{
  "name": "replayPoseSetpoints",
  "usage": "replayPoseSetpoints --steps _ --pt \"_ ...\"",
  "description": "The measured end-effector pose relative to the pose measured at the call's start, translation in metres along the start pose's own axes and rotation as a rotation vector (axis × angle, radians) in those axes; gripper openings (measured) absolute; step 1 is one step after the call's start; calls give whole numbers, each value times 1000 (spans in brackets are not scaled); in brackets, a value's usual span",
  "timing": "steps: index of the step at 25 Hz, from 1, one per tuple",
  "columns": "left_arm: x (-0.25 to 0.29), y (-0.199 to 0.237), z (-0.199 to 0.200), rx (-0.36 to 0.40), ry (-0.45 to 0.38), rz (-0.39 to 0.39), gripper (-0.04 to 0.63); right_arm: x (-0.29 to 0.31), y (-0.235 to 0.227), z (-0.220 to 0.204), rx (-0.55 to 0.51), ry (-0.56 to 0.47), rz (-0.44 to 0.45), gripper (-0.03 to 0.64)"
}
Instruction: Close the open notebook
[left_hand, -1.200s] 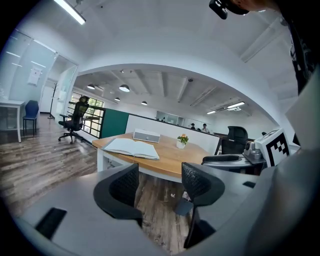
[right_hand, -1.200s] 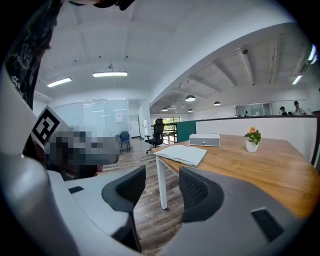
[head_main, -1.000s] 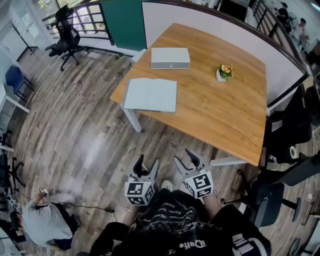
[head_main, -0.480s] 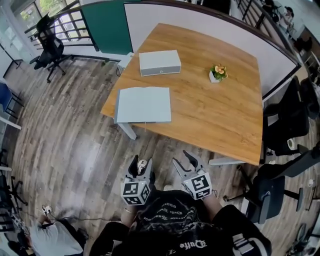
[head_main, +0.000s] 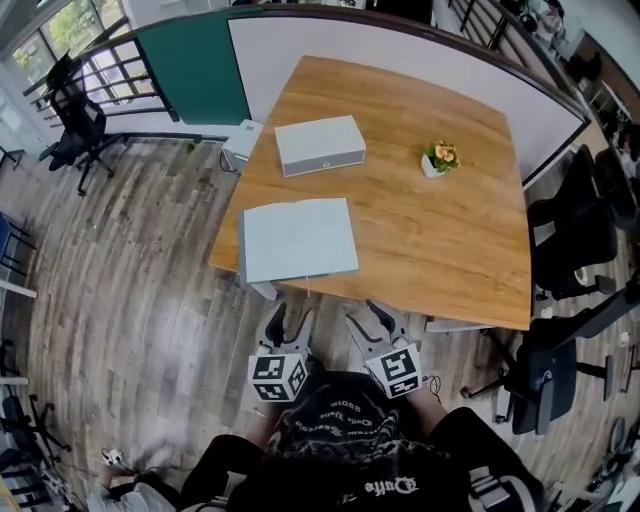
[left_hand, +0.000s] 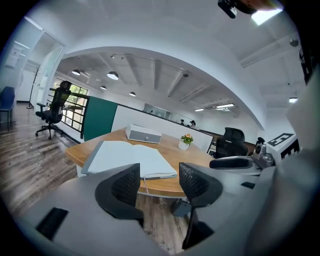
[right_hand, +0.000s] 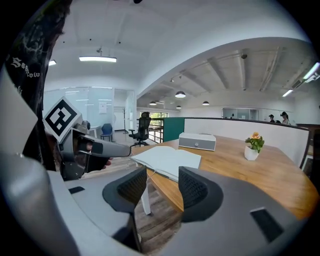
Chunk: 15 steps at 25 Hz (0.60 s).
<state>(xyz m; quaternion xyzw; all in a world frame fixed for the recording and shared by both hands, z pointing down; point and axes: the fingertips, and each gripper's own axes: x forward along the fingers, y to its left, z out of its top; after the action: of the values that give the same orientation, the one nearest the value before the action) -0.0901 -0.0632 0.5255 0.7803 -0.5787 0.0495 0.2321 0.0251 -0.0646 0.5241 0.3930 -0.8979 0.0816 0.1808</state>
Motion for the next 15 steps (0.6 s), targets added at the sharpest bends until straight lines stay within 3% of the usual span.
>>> replayPoseSetpoints --steps 4,9,15 --pt "21 13 8 48 38 -73 256 20 -4 2 11 20 -60 202" --pt "30 39 22 93 52 -108 256 44 -1 15 17 18 -119 202" --pt "38 91 21 49 117 4 256 66 7 13 26 43 -145 202"
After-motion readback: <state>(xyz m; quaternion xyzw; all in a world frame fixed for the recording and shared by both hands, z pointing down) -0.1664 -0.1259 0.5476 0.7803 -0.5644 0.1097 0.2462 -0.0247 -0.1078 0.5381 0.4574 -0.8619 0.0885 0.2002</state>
